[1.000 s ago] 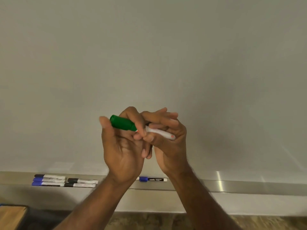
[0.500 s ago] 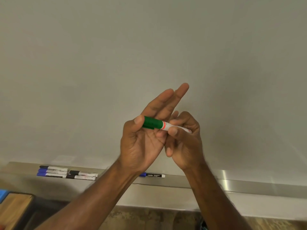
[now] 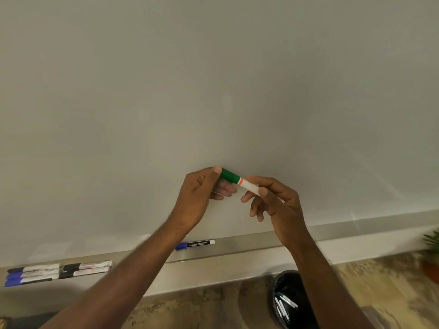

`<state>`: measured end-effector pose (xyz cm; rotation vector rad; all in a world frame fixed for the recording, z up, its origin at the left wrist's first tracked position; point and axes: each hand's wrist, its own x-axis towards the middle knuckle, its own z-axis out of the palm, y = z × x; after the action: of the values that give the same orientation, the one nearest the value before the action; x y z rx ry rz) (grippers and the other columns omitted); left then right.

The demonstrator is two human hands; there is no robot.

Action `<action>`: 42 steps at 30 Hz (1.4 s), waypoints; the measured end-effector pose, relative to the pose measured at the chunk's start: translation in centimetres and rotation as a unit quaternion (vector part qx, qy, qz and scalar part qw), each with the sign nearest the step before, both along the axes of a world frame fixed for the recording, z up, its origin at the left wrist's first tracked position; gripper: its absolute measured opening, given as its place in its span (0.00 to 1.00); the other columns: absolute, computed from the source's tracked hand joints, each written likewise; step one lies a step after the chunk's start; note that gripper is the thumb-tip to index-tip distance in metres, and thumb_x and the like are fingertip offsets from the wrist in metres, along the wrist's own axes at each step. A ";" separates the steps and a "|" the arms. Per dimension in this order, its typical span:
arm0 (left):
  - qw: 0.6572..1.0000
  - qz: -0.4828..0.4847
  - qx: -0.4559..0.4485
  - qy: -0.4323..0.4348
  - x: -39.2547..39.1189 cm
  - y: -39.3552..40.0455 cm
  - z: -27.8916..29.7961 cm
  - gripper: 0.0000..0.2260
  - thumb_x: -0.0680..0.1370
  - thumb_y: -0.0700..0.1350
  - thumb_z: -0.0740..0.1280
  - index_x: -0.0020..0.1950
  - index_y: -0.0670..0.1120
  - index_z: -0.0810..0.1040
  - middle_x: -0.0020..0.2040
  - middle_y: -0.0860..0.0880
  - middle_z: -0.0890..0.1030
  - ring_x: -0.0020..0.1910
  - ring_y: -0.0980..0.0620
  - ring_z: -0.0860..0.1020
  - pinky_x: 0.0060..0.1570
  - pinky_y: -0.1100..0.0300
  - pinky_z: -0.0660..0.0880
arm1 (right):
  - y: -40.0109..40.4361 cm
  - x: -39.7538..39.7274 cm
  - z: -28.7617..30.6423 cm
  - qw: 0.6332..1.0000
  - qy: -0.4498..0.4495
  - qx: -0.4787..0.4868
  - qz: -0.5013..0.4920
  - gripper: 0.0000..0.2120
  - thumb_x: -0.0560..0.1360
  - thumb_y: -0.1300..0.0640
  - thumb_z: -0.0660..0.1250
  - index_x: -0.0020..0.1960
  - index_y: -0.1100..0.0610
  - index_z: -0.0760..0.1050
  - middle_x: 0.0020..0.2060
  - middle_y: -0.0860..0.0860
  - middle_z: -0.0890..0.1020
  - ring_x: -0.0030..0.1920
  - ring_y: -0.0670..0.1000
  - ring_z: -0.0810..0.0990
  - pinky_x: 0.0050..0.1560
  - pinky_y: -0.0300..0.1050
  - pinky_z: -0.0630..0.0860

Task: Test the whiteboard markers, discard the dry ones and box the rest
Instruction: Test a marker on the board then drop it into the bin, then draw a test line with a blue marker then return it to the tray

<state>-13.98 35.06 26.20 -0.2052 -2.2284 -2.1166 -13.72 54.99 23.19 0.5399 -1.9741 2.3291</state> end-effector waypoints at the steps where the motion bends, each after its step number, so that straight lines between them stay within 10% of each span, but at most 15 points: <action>1: 1.000 -0.012 -0.005 -0.008 -0.4 0.6 -0.6 0.17 0.86 0.48 0.56 0.50 0.43 0.83 0.42 0.43 0.87 0.42 0.45 0.85 0.46 0.49 0.82 | 1.0 0.2 -0.7 0.999 -0.014 0.019 -0.021 0.13 0.82 0.58 0.63 0.63 0.59 0.80 0.44 0.59 0.86 0.33 0.54 0.80 0.31 0.43 0.75; 11: 0.981 -0.151 -0.111 -0.044 -3.3 12.0 -7.2 0.15 0.85 0.48 0.61 0.46 0.47 0.83 0.38 0.47 0.86 0.38 0.46 0.84 0.38 0.55 0.79 | 9.9 2.1 -9.6 0.978 -0.125 0.100 -0.136 0.13 0.78 0.69 0.68 0.61 0.60 0.82 0.45 0.57 0.88 0.37 0.55 0.83 0.41 0.44 0.79; 16: 0.943 -0.237 -0.233 -0.002 -4.0 19.6 -9.9 0.15 0.82 0.57 0.60 0.44 0.52 0.80 0.37 0.52 0.84 0.39 0.50 0.82 0.46 0.51 0.80 | 14.2 2.8 -13.2 0.956 -0.159 0.112 -0.220 0.06 0.75 0.65 0.74 0.52 0.64 0.83 0.42 0.61 0.86 0.44 0.57 0.84 0.54 0.55 0.79; 19: 0.910 -0.290 -0.296 0.010 -3.8 23.4 -11.1 0.17 0.78 0.61 0.58 0.51 0.54 0.82 0.44 0.52 0.85 0.44 0.50 0.82 0.51 0.49 0.79 | 17.3 3.2 -14.4 0.936 -0.165 0.126 -0.285 0.21 0.71 0.53 0.78 0.45 0.71 0.78 0.37 0.69 0.80 0.40 0.53 0.79 0.48 0.51 0.77; 22: 0.888 -0.320 -0.328 0.042 -3.6 25.8 -12.1 0.13 0.82 0.55 0.61 0.60 0.52 0.80 0.52 0.50 0.85 0.50 0.49 0.82 0.54 0.47 0.79 | 20.1 3.7 -14.7 0.924 -0.155 0.157 -0.311 0.10 0.74 0.67 0.74 0.53 0.71 0.80 0.42 0.65 0.84 0.42 0.53 0.82 0.47 0.51 0.79; 29: 0.869 -0.348 -0.339 0.094 -3.7 27.2 -13.9 0.15 0.83 0.51 0.63 0.69 0.51 0.74 0.63 0.52 0.81 0.61 0.49 0.79 0.61 0.50 0.76 | 22.7 4.0 -14.4 0.925 -0.133 0.168 -0.315 0.22 0.74 0.75 0.69 0.60 0.53 0.82 0.56 0.51 0.86 0.61 0.53 0.83 0.63 0.58 0.78; 42: 0.880 -0.234 -0.393 0.125 -4.0 18.0 -18.7 0.26 0.84 0.49 0.63 0.80 0.46 0.62 0.79 0.47 0.66 0.76 0.46 0.67 0.75 0.52 0.62 | 15.2 0.0 -17.9 0.928 -0.144 0.291 -0.184 0.28 0.76 0.59 0.75 0.72 0.46 0.70 0.68 0.43 0.76 0.66 0.39 0.75 0.65 0.36 0.69</action>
<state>-17.95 53.05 7.54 -1.0725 -2.9169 -1.0497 -13.68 70.18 5.29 -0.1788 -2.6268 1.6575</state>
